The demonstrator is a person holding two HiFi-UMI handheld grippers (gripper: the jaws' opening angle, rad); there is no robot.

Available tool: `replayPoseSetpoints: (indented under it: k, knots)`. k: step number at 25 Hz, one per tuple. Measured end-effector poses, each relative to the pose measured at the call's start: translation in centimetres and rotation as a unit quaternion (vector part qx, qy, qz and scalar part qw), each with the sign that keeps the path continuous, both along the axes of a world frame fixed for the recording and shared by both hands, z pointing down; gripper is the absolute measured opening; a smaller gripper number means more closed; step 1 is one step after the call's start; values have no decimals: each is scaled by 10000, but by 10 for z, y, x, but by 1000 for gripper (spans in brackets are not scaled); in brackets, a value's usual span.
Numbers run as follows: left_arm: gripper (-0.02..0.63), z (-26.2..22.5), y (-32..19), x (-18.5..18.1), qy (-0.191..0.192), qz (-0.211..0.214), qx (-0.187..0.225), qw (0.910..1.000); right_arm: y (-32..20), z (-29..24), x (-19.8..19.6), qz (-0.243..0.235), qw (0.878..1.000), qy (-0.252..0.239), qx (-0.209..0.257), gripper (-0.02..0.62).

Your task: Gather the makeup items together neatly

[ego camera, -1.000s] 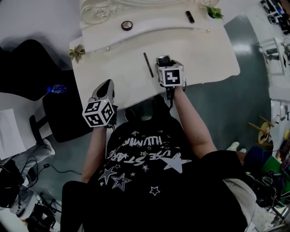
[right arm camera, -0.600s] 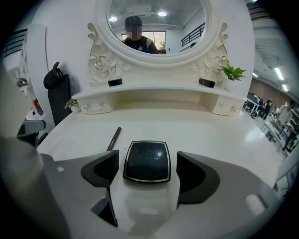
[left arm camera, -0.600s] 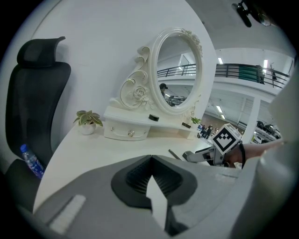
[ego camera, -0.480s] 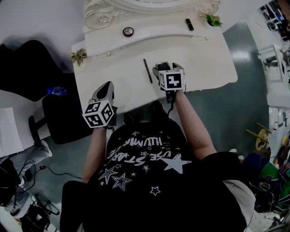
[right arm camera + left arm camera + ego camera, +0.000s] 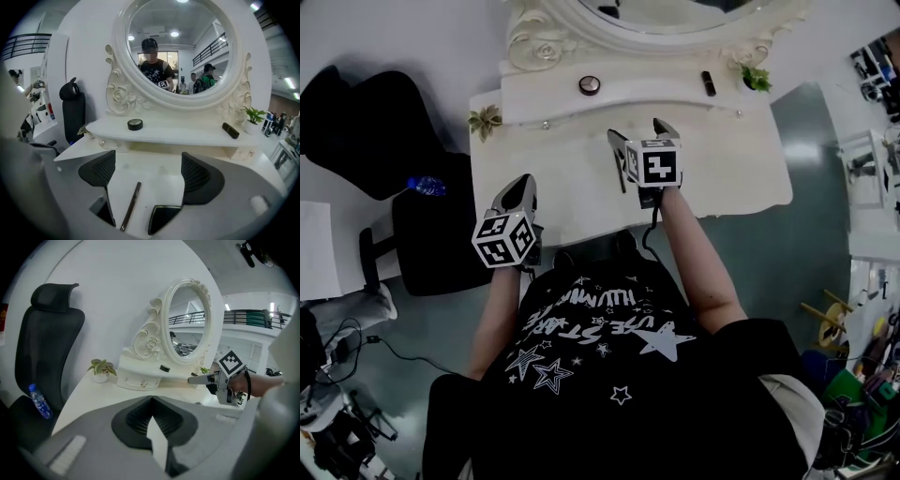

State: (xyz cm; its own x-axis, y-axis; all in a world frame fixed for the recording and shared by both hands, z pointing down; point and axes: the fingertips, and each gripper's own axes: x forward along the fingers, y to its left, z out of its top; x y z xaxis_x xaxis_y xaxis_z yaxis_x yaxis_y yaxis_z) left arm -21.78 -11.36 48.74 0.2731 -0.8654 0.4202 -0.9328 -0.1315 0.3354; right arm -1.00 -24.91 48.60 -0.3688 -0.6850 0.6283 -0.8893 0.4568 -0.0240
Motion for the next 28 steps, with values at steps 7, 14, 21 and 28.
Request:
replayPoseSetpoints:
  k: [7,14,21,28]
  knots:
    - [1,-4,-3,-31,-35,-286,29,9996,-29,-26,-59,-514,9981,-41,335,463]
    - [0,0,-1,-61,-35,-627,-37,9980,-57,-27,-98,-821,9957,65,414,418]
    - [2,4,-2,-73,-17,-733,-127,9972,-83,-10,-102,-633,9977,161,188,345]
    - [2,10,-4,-75,-9,-711,-200,9973,-94,-2,-102,-452,9988,174,-29,299]
